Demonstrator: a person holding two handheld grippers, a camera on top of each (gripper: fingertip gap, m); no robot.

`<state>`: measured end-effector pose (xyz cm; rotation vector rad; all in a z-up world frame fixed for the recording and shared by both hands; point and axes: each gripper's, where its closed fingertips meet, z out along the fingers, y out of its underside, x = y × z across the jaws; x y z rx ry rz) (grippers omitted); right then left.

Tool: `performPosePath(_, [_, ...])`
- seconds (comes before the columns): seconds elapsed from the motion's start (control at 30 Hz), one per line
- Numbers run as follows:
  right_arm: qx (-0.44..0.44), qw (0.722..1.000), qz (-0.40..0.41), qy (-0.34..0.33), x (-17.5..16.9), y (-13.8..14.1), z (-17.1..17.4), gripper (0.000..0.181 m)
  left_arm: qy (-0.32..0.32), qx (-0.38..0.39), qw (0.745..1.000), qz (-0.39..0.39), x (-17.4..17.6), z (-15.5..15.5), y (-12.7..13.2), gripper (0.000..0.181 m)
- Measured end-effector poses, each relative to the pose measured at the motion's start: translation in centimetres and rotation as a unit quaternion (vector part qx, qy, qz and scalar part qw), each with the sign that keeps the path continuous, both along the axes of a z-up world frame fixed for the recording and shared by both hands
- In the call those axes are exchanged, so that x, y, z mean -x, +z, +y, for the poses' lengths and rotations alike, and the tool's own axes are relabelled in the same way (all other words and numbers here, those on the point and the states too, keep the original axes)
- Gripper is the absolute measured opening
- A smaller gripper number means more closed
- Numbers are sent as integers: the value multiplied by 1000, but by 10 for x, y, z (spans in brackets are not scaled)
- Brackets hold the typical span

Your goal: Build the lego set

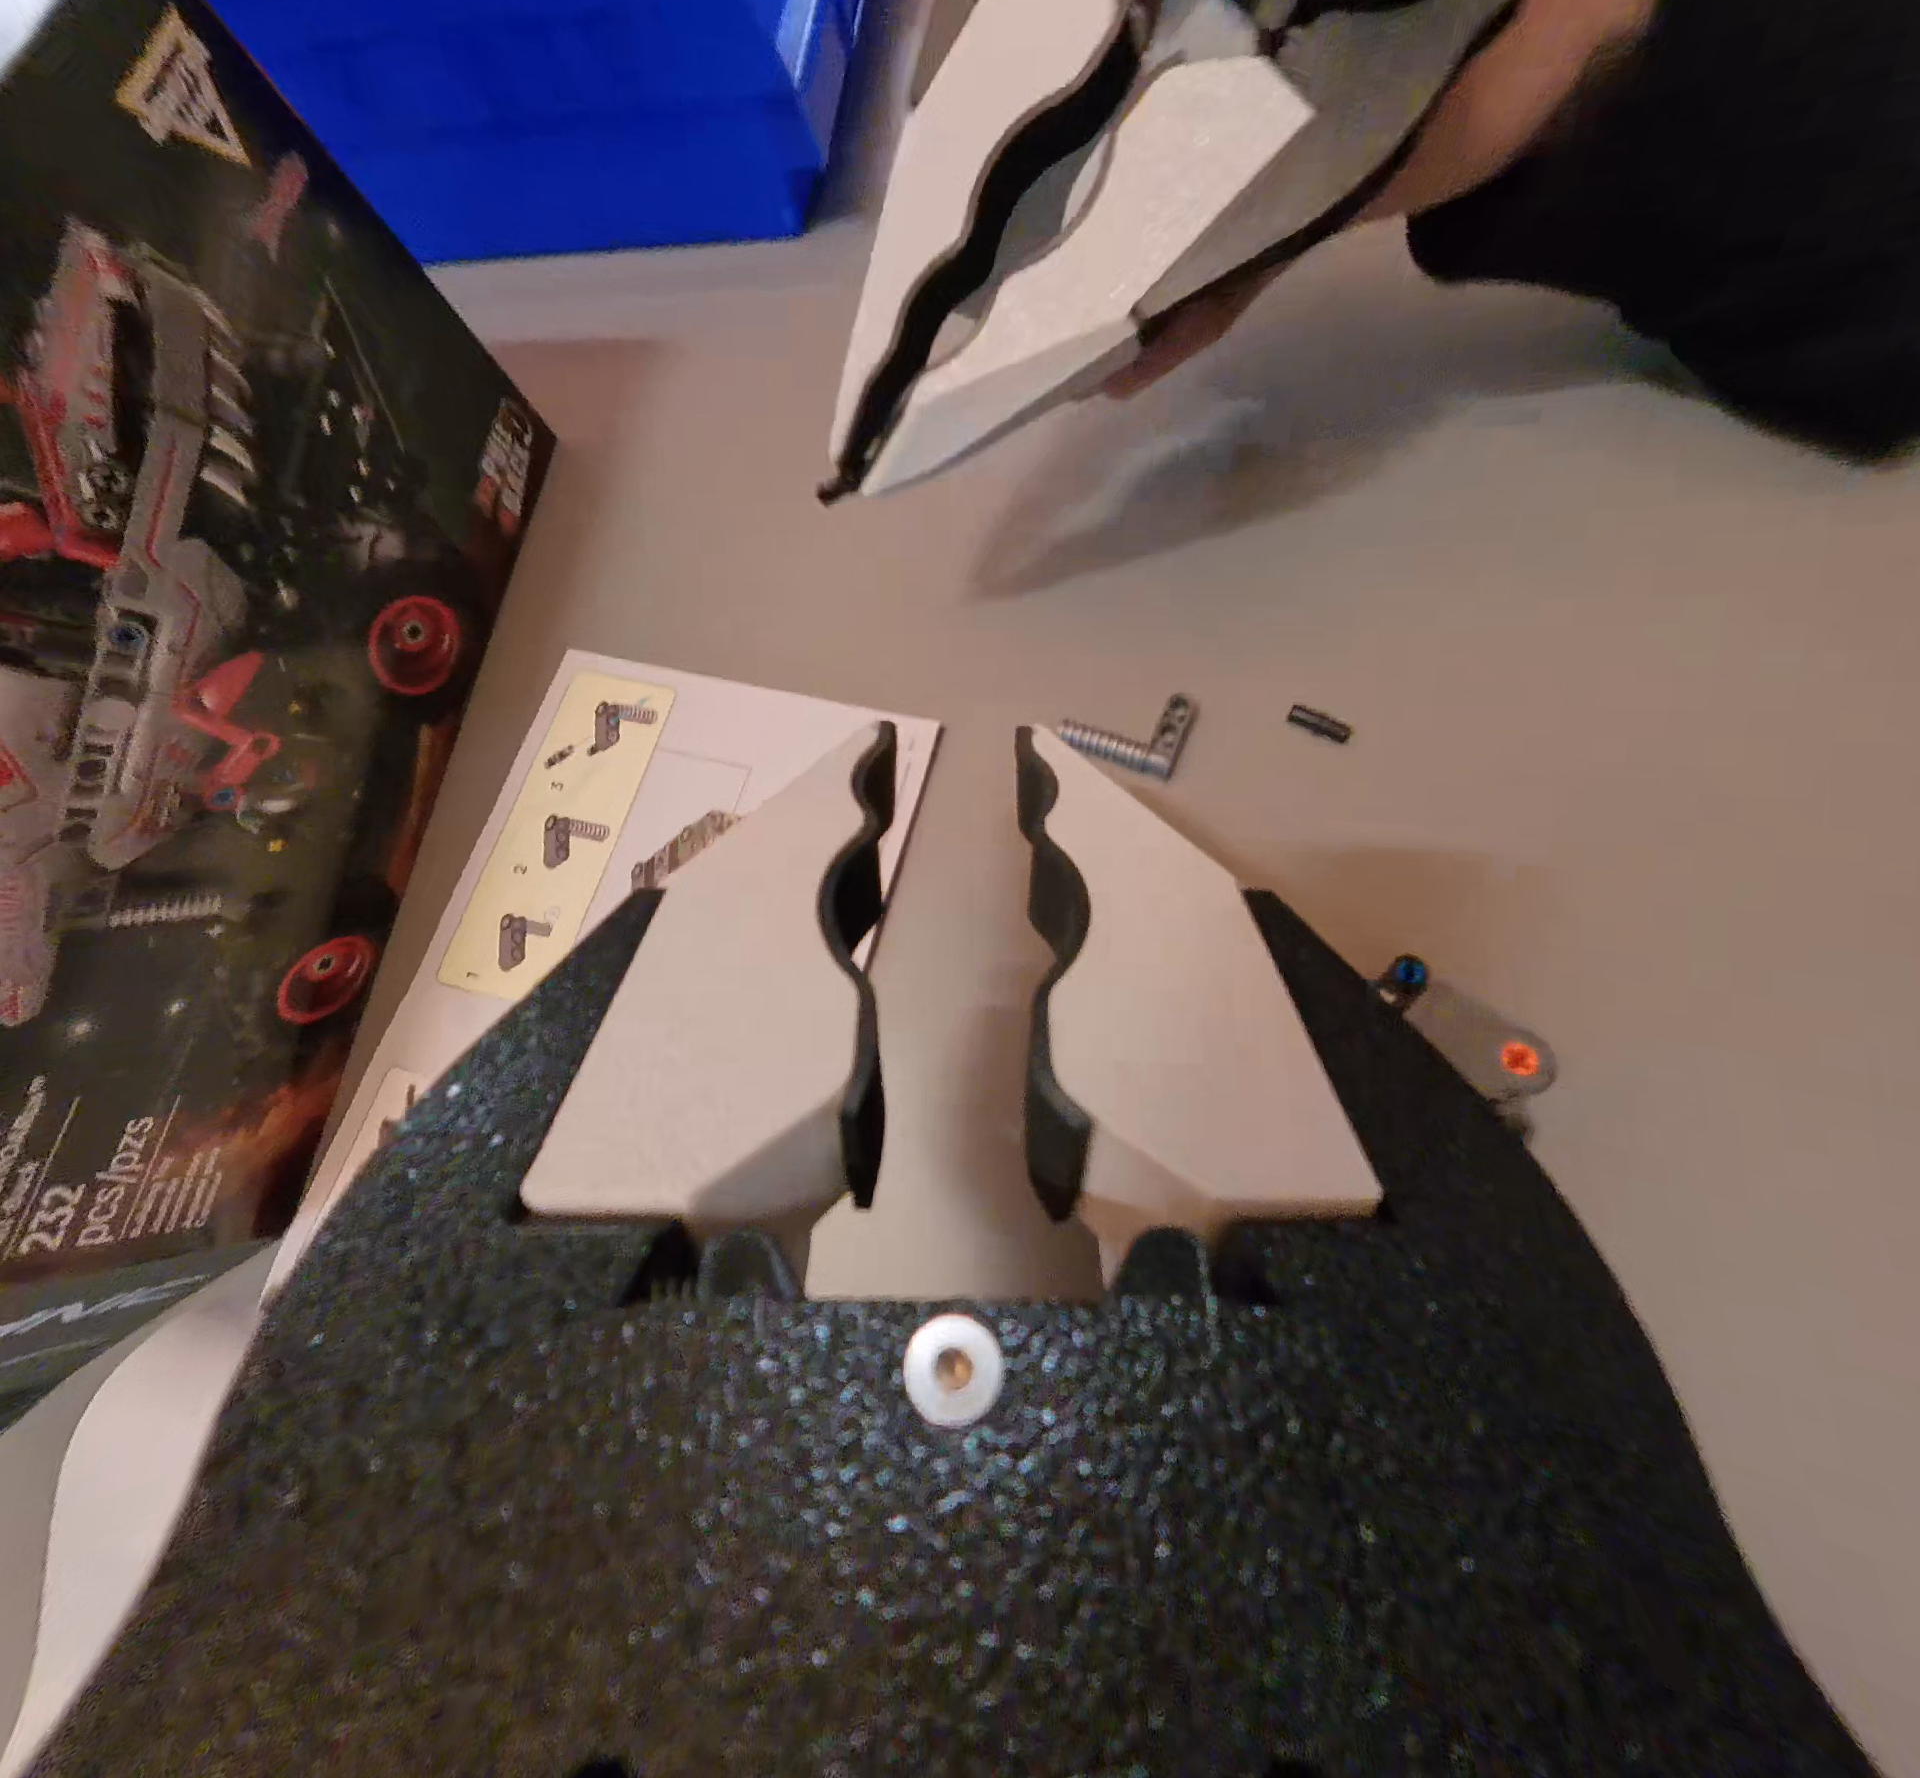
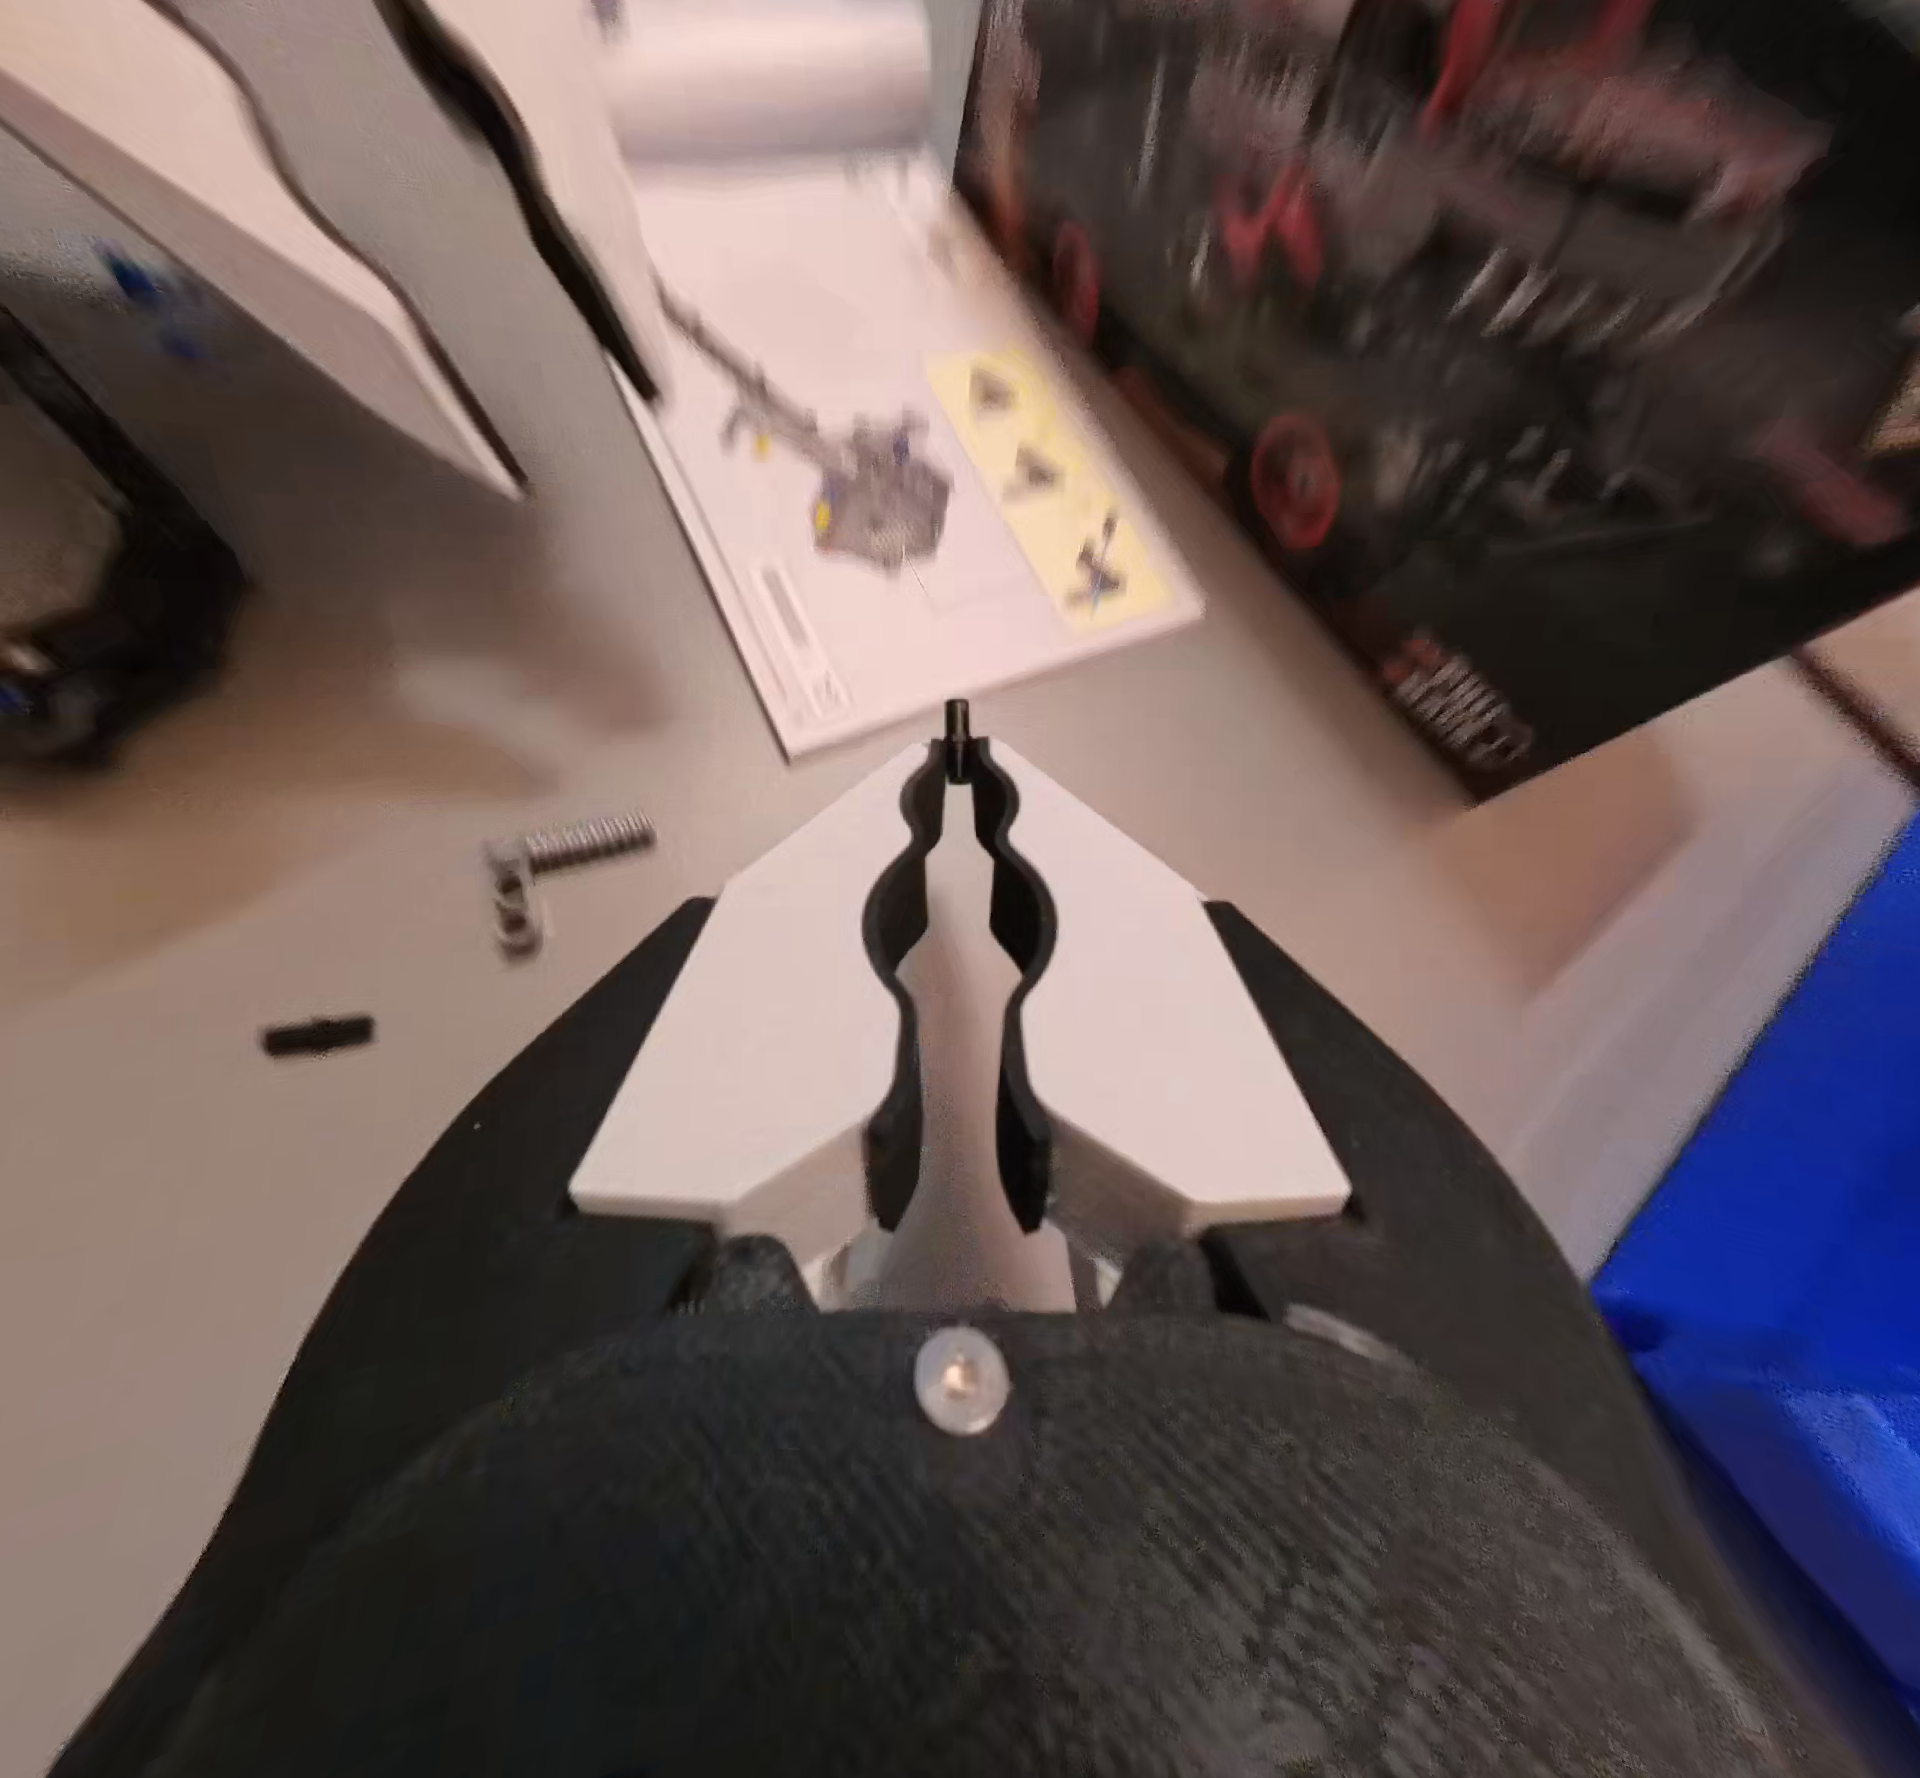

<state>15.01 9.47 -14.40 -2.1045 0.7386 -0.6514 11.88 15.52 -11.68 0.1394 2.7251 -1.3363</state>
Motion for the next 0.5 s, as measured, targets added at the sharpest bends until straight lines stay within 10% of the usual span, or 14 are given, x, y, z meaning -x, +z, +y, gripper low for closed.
performPosePath(0.17, [-46, 970, -233, -61, 25, 74, 3, 3, -12, 55, 998, 39, 16, -10, 24, 19])
performPosePath(0.5, [60, 939, -336, -48, 67, 67, 29, 3, -28, 62, 995, 69, 39, -26, 33, 20])
